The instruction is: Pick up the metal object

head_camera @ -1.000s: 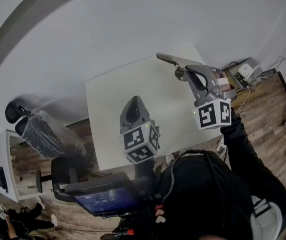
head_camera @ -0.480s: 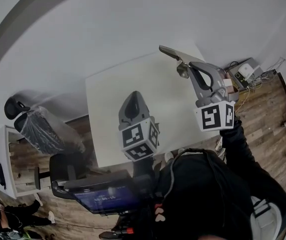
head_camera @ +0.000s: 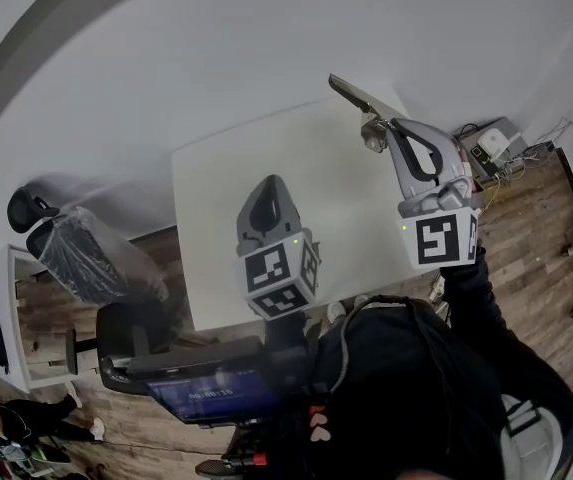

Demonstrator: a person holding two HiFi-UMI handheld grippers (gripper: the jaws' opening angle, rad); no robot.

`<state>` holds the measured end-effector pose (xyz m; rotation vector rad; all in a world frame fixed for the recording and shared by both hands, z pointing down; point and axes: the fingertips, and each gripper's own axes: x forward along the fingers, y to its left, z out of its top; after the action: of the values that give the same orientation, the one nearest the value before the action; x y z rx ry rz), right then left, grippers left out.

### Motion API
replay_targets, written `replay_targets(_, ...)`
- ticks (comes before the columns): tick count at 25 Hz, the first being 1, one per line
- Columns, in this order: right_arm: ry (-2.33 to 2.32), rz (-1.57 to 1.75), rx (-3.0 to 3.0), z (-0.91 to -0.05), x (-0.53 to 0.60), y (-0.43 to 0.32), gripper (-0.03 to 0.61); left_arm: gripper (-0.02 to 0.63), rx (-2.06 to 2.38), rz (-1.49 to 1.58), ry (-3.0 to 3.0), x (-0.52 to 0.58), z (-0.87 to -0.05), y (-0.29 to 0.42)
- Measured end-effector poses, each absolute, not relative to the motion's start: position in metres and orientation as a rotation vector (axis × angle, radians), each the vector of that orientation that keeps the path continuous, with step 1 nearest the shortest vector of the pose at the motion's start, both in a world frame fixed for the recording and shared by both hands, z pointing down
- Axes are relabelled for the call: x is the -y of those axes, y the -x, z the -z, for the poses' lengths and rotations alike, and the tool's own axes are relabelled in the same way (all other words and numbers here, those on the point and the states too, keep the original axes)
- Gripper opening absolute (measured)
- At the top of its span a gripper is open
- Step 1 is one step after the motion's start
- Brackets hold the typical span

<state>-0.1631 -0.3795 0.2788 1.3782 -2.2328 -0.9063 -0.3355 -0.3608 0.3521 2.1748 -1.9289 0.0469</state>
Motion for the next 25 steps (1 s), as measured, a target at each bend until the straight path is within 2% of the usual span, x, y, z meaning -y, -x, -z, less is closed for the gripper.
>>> replay_targets(14,-1.556,0.592,2.582,-0.256,0.370,0.145,0.011,-0.011,1.980,-0.011,-2.224,0.361,-0.328,0.334)
replay_targets(25,-1.570,0.545,2.662,-0.247,0.367,0.134,0.009,-0.011,2.018,-0.035,-2.260,0.361,-0.315,0.332)
